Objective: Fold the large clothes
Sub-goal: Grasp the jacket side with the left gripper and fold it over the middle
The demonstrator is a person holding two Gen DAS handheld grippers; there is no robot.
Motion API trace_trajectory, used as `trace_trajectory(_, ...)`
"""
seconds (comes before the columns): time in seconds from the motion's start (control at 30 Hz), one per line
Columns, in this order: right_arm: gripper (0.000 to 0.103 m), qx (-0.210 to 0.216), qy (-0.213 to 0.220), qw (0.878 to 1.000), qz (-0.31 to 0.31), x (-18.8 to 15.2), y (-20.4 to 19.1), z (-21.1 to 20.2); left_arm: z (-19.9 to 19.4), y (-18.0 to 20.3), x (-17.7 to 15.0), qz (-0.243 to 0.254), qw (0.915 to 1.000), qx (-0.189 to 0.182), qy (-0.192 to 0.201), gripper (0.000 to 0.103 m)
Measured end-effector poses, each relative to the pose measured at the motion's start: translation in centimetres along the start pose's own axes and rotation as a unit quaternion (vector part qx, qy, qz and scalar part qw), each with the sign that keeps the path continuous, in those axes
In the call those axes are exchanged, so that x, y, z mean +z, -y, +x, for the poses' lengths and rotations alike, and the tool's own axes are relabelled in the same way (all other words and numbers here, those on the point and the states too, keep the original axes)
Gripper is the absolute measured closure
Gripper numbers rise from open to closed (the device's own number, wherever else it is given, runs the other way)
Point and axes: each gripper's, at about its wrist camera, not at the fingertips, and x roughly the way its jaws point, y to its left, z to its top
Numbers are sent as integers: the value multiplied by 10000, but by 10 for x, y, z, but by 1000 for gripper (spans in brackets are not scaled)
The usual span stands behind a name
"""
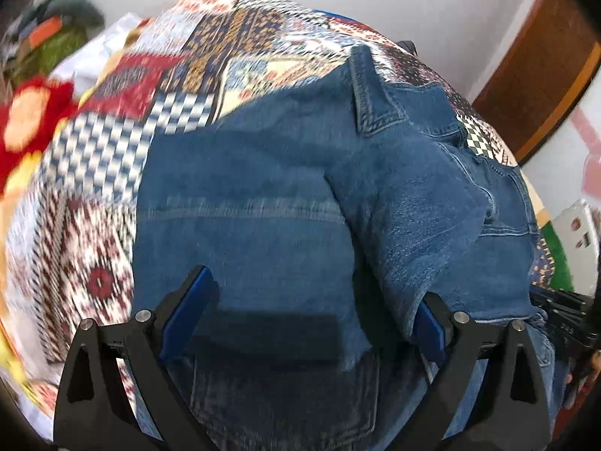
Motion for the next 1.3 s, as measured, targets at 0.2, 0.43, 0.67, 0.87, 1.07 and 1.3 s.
trace_trajectory(0.2,89,-66,-25,10000,13,1,0,2,10,-16,-19,-270,9990,-187,-308,5)
trace_trajectory(0.43,89,-38,-123,9997,190,5,4,-1,-8,15,-22,708,9960,468,-280,5)
trace_trajectory(0.67,89,-489,236,9985,77,19,0,-31,-22,71,2,1642,9861,267,0,5)
trace_trajectory(0.87,89,-241,620,9978,20,32,-5,-57,15,123,18,2422,9695,313,-222,4)
trace_trajectory(1.07,89,4,623,9980,62,42,-11,-52,45,145,17,2889,9541,685,-387,5)
trace_trajectory(1.3,89,-34,274,9996,64,41,-18,-9,41,143,16,3196,9397,1217,61,30)
